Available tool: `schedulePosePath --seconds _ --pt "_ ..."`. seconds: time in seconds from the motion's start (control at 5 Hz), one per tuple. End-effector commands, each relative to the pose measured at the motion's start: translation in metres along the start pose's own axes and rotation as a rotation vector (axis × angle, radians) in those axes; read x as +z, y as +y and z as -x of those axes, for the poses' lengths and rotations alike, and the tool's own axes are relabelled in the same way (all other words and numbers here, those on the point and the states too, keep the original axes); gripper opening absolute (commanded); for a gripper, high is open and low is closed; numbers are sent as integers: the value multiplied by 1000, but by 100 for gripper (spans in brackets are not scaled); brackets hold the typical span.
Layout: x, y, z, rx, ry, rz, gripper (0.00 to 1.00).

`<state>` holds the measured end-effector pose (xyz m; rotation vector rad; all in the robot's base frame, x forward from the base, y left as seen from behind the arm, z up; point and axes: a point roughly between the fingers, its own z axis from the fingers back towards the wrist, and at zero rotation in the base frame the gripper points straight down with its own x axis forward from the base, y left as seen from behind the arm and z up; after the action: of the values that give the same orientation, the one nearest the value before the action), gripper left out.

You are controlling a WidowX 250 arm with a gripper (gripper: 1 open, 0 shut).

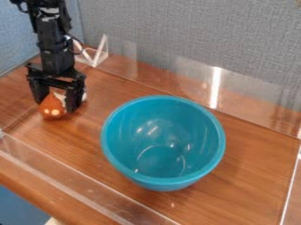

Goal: Put the mushroom in the blue bowl

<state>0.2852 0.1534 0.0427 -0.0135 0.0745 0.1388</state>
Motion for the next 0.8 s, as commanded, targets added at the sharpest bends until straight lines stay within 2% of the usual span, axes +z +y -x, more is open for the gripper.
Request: schedulePosePath --seconds 0.0,0.6 --pt "14 -2 -5 -5 -47 -7 100" --pt "13 -7 -6 -6 -52 6 100"
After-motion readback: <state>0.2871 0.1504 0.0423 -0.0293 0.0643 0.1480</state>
